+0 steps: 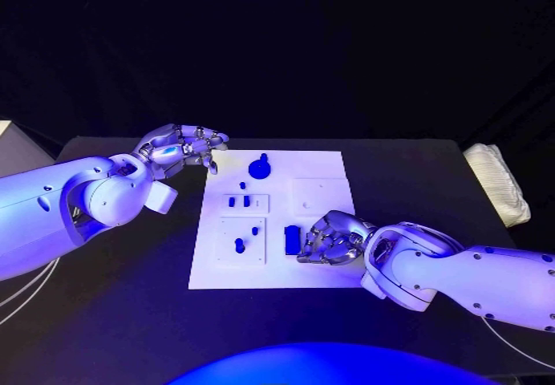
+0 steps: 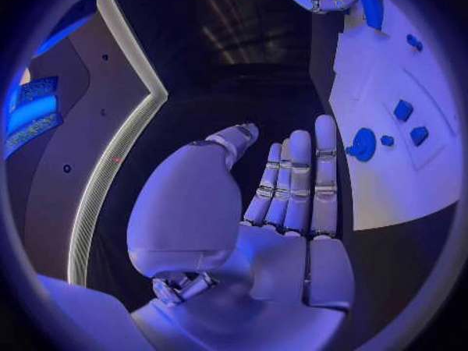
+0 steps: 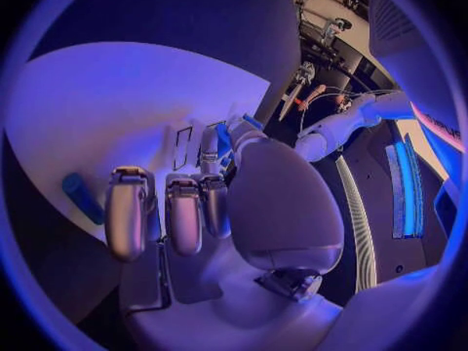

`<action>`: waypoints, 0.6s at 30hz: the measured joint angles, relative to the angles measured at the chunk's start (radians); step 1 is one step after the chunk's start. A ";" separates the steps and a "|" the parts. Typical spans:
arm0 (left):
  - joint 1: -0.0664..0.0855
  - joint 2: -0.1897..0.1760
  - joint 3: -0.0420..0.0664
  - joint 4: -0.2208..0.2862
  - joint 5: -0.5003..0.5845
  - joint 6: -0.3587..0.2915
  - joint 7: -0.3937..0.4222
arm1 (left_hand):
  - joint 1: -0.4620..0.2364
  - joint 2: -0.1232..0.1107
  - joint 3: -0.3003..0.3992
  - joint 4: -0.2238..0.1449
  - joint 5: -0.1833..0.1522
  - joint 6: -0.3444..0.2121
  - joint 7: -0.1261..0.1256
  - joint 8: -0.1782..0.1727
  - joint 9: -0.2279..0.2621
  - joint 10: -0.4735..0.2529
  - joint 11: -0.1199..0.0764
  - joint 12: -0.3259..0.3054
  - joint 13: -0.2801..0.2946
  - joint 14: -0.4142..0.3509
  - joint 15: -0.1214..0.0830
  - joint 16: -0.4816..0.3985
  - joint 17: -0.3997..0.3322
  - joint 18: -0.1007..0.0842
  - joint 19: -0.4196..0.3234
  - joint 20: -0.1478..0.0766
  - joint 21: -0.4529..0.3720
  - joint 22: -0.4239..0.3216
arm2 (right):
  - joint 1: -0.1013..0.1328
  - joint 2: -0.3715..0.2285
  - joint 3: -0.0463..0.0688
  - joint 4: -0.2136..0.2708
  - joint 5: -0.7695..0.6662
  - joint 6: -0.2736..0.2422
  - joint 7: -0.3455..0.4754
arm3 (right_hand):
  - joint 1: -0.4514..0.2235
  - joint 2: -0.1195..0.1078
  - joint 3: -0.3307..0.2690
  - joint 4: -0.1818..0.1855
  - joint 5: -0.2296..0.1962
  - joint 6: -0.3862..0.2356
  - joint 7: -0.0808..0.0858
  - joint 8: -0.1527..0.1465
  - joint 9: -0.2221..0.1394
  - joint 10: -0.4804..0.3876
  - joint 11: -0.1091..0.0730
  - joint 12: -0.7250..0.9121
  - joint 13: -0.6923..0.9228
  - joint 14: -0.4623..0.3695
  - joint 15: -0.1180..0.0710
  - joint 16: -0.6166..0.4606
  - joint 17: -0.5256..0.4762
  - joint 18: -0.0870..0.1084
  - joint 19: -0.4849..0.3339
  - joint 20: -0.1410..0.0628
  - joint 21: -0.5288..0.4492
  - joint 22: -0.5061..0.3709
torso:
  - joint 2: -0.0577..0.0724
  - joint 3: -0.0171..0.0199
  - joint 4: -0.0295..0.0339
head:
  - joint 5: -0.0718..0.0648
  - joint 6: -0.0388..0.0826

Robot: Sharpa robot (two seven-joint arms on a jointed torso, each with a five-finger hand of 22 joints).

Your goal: Assemble the parts on the task board

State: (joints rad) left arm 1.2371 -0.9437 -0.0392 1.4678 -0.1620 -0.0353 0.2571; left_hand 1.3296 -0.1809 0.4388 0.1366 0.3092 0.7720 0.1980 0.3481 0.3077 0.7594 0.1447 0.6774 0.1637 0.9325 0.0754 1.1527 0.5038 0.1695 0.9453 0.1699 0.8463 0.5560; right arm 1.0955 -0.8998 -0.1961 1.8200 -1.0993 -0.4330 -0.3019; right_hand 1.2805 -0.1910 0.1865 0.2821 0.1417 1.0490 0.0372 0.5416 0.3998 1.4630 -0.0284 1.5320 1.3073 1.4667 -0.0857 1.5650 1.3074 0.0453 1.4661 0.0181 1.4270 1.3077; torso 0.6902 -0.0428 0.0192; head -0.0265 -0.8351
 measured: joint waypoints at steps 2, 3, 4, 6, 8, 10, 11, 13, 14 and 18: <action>0.000 0.000 0.000 0.000 0.000 0.000 0.000 | 0.000 0.000 0.000 0.000 0.000 0.000 0.000 0.004 0.000 0.000 0.000 0.000 0.000 0.000 0.000 0.000 0.000 0.000 0.000 0.000 0.000 -0.001 | 0.000 -0.002 0.000 0.001 -0.004 -0.012 0.000 | 0.000 0.000 0.000 0.000 0.004 0.000 0.000 0.000 0.000 0.000 0.000 0.004 0.000 0.000 0.000 0.000 0.000 0.000 0.000 0.000 0.000 0.000 | 0.000 0.0000 0.0000 | 0.001 0.000; 0.000 0.000 0.000 0.000 0.000 0.000 0.000 | 0.000 0.000 0.000 0.000 0.000 0.000 0.000 0.004 0.000 0.000 0.000 0.000 0.000 0.000 0.000 0.000 0.000 0.000 0.000 0.000 0.000 -0.001 | 0.000 -0.003 0.000 0.001 -0.005 -0.016 0.000 | 0.000 0.000 0.000 0.000 0.006 0.000 0.000 0.000 0.000 0.000 0.000 0.005 0.000 0.000 0.000 0.000 0.000 0.000 0.000 0.000 0.000 0.000 | 0.000 0.0000 0.0000 | 0.001 0.000; 0.000 0.000 0.000 0.000 0.000 0.000 0.000 | 0.000 0.000 0.000 0.000 0.000 0.000 0.000 0.004 0.000 0.000 0.000 0.000 0.000 0.000 0.000 0.000 0.000 0.000 0.000 0.000 0.000 -0.001 | 0.000 -0.003 0.001 0.002 -0.007 -0.020 0.000 | 0.000 0.000 0.000 0.000 0.006 0.000 0.000 0.000 0.000 0.000 0.000 0.005 0.000 0.000 0.000 0.000 0.000 0.000 0.000 0.000 0.000 0.000 | 0.000 0.0000 0.0001 | 0.001 0.000; 0.000 0.000 0.000 0.000 0.000 0.000 0.000 | 0.000 0.000 0.000 0.000 0.000 0.000 0.000 0.004 0.000 0.000 0.000 0.000 0.000 0.000 0.000 0.000 0.000 0.000 0.000 0.000 0.000 -0.001 | 0.000 -0.003 0.001 0.003 -0.010 -0.030 0.000 | 0.000 0.000 0.003 0.003 0.006 0.002 -0.002 0.000 0.000 0.000 0.000 0.005 0.000 0.000 0.000 0.000 0.000 0.000 0.000 0.000 0.000 0.000 | 0.000 0.0000 0.0002 | 0.001 -0.001; 0.000 -0.001 0.000 0.000 0.000 0.000 -0.001 | 0.000 0.000 0.000 0.000 0.000 0.000 0.000 0.004 0.000 0.000 0.000 0.000 0.000 0.000 0.000 0.000 0.000 0.000 0.000 0.000 0.000 -0.001 | 0.000 -0.003 0.001 0.003 -0.013 -0.038 0.000 | -0.006 0.006 0.003 0.003 0.009 0.003 -0.003 0.000 0.000 0.000 0.000 0.005 0.000 0.000 0.000 0.000 0.000 0.000 0.000 0.000 0.000 0.000 | 0.000 0.0000 0.0005 | 0.001 -0.001; 0.000 -0.001 0.000 0.000 0.000 0.000 -0.001 | 0.000 0.000 0.000 0.000 0.000 0.000 0.000 0.004 0.000 0.000 0.000 0.000 0.000 0.000 0.000 0.000 0.000 0.000 0.000 0.000 0.000 -0.001 | 0.000 -0.002 0.001 0.003 -0.016 -0.043 -0.001 | -0.011 0.011 0.005 0.005 0.009 0.003 -0.003 0.000 0.000 0.000 0.000 0.005 0.000 0.000 0.000 0.000 0.000 0.000 0.000 0.000 0.007 0.000 | 0.000 0.0000 0.0005 | 0.001 -0.001; 0.000 -0.001 0.000 0.000 0.000 0.000 -0.001 | 0.000 0.000 0.000 0.000 0.000 0.000 0.000 0.004 0.000 0.000 0.000 0.000 0.000 0.000 0.000 0.000 0.000 0.000 0.000 0.000 0.000 -0.001 | 0.000 -0.001 0.001 0.003 -0.018 -0.046 -0.001 | -0.016 0.016 0.006 0.005 0.013 0.003 -0.003 0.000 -0.001 0.000 0.000 0.005 0.000 0.000 0.000 0.000 0.000 0.000 0.000 0.000 0.008 0.000 | 0.000 0.0000 0.0007 | 0.001 -0.001; 0.000 -0.001 0.000 0.000 0.000 0.000 -0.001 | 0.000 0.000 0.000 0.000 0.000 0.000 0.000 0.004 0.000 0.000 0.000 0.000 0.000 0.000 0.000 0.000 0.000 0.000 0.000 0.000 0.000 -0.001 | 0.000 0.002 0.001 0.001 -0.021 -0.051 -0.003 | -0.016 0.016 0.006 0.005 0.015 0.003 -0.003 0.000 -0.001 0.000 0.000 0.009 0.000 0.000 0.000 0.000 0.000 0.000 0.000 0.000 0.008 0.000 | 0.000 0.0000 0.0009 | 0.001 -0.001; 0.000 -0.001 0.000 0.000 0.000 0.000 -0.001 | 0.000 0.000 0.000 0.000 0.000 0.000 0.000 0.004 0.000 0.000 0.000 0.000 0.000 0.000 0.000 0.000 0.000 0.000 0.000 0.000 0.000 -0.001 | 0.000 0.004 0.001 -0.001 -0.023 -0.053 -0.004 | -0.020 0.020 0.007 0.006 0.015 0.003 -0.003 0.000 -0.001 0.000 0.000 0.009 0.000 -0.002 -0.002 0.000 0.000 0.000 0.000 0.000 0.008 0.000 | 0.000 0.0000 0.0008 | 0.001 -0.001; 0.000 -0.001 0.000 0.001 0.000 0.000 -0.002 | 0.000 0.000 0.000 0.000 0.000 0.000 0.000 0.004 0.000 0.000 0.000 0.000 0.000 0.000 0.000 0.000 0.000 0.000 0.000 0.000 0.000 -0.001 | 0.000 0.019 0.001 -0.009 -0.039 -0.058 -0.012 | -0.014 0.028 0.025 -0.002 0.015 0.006 -0.006 0.000 -0.001 0.004 -0.004 0.016 0.000 0.000 -0.007 0.000 0.000 0.000 0.000 0.000 0.013 0.000 | 0.000 0.0000 0.0005 | 0.001 -0.002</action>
State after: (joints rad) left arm 1.2371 -0.9451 -0.0393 1.4683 -0.1621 -0.0352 0.2554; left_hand 1.3296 -0.1809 0.4388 0.1366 0.3092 0.7721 0.1980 0.3525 0.3077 0.7595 0.1447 0.6770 0.1637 0.9325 0.0754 1.1527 0.5038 0.1694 0.9453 0.1699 0.8463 0.5551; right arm 1.0956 -0.8811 -0.1946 1.8110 -1.1387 -0.4913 -0.3141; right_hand 1.2661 -0.1632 0.2113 0.2801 0.1570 1.0549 0.0313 0.5416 0.3987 1.4668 -0.0321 1.5478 1.3073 1.4668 -0.0932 1.5650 1.3073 0.0453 1.4661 0.0182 1.4396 1.3075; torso 0.6906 -0.0428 0.0197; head -0.0251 -0.8369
